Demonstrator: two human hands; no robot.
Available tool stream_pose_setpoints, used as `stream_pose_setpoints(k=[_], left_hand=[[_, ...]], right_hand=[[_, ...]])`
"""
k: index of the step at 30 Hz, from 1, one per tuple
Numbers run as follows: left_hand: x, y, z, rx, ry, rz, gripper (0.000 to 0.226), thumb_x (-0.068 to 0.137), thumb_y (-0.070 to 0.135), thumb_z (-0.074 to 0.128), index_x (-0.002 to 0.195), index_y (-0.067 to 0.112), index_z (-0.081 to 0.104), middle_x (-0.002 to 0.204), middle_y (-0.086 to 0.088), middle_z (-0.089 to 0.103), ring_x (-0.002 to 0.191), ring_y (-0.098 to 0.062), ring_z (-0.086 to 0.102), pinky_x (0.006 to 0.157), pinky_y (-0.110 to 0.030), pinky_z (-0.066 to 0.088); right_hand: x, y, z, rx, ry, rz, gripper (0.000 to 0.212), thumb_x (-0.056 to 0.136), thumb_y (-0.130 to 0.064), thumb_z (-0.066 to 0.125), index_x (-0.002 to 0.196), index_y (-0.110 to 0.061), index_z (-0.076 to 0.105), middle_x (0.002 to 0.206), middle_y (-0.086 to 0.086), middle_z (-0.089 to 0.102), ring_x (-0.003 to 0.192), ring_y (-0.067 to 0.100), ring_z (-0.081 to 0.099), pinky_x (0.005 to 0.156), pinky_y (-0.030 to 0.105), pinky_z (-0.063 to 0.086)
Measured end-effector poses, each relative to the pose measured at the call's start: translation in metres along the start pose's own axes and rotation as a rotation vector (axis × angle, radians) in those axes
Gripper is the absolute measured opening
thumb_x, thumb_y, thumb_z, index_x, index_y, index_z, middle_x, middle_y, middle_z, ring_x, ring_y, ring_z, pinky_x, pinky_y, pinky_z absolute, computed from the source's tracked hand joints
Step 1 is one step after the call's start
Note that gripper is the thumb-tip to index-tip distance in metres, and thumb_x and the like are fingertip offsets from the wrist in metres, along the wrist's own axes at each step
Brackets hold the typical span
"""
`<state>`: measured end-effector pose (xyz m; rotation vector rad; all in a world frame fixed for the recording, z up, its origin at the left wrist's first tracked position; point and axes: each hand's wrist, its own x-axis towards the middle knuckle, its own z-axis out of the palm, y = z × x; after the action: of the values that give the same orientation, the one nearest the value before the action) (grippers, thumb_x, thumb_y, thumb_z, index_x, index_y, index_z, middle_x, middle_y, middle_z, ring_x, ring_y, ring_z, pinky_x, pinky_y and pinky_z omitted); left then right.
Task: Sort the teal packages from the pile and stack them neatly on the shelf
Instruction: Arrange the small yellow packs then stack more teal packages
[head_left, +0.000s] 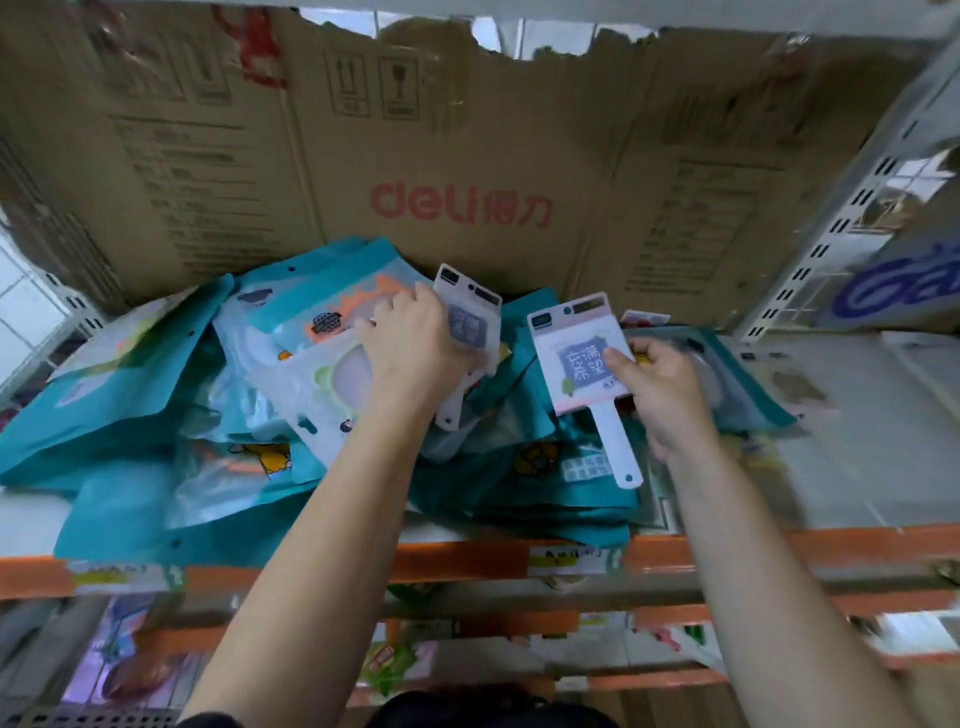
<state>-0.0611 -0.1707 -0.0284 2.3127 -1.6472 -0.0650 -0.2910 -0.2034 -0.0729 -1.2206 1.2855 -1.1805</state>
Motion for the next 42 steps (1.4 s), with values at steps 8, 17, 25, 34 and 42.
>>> stream_pose_setpoints(k=[8,17,25,34,42], left_hand=[[-0.008,0.013,-0.001,-0.358,0.161,0.148,0.03,0.089,0.023,0.061,0.076,-0.002,0.053,0.066,-0.014,0.05,0.052,-0.017,0.036,0.046,-0.031,0.017],[-0.026,0.086,0.033,-0.807,0.087,0.048,0.026,0.097,0.041,0.05,0.087,0.019,0.063,0.074,0.005,0.063,0.059,-0.004,0.059,0.048,-0.024,0.041],[-0.049,0.189,0.089,-0.988,-0.007,-0.108,0.019,0.093,0.041,0.056,0.101,0.025,0.063,0.086,0.008,0.07,0.068,0.001,0.065,0.046,-0.011,0.043],[-0.077,0.246,0.117,-1.081,0.032,-0.172,0.002,0.094,0.028,0.061,0.094,0.027,0.062,0.078,0.017,0.072,0.071,0.004,0.068,0.048,-0.009,0.046],[-0.091,0.261,0.127,-1.012,0.109,-0.234,0.003,0.093,0.028,0.061,0.092,0.025,0.061,0.08,0.008,0.071,0.063,0.003,0.066,0.042,-0.01,0.041]], right_hand=[[-0.006,0.013,-0.026,0.054,0.051,0.032,0.005,0.089,-0.018,0.068,0.087,-0.019,0.063,0.082,-0.004,0.074,0.072,0.01,0.069,0.061,0.027,0.051],[0.016,0.016,-0.114,0.091,0.118,0.104,0.003,0.091,-0.016,0.065,0.092,-0.018,0.063,0.071,-0.004,0.074,0.061,0.01,0.069,0.049,0.025,0.053],[0.062,0.013,-0.25,0.02,0.199,0.129,0.009,0.089,-0.01,0.067,0.084,-0.017,0.065,0.065,0.0,0.071,0.055,0.011,0.067,0.048,0.022,0.054],[0.126,0.045,-0.301,-0.212,0.107,0.208,0.012,0.087,-0.017,0.07,0.078,-0.023,0.064,0.073,-0.001,0.069,0.049,0.002,0.063,0.04,0.014,0.041],[0.144,0.064,-0.303,-0.214,0.037,0.2,0.016,0.077,-0.014,0.08,0.071,-0.017,0.065,0.061,-0.002,0.07,0.053,0.004,0.067,0.045,0.017,0.049]])
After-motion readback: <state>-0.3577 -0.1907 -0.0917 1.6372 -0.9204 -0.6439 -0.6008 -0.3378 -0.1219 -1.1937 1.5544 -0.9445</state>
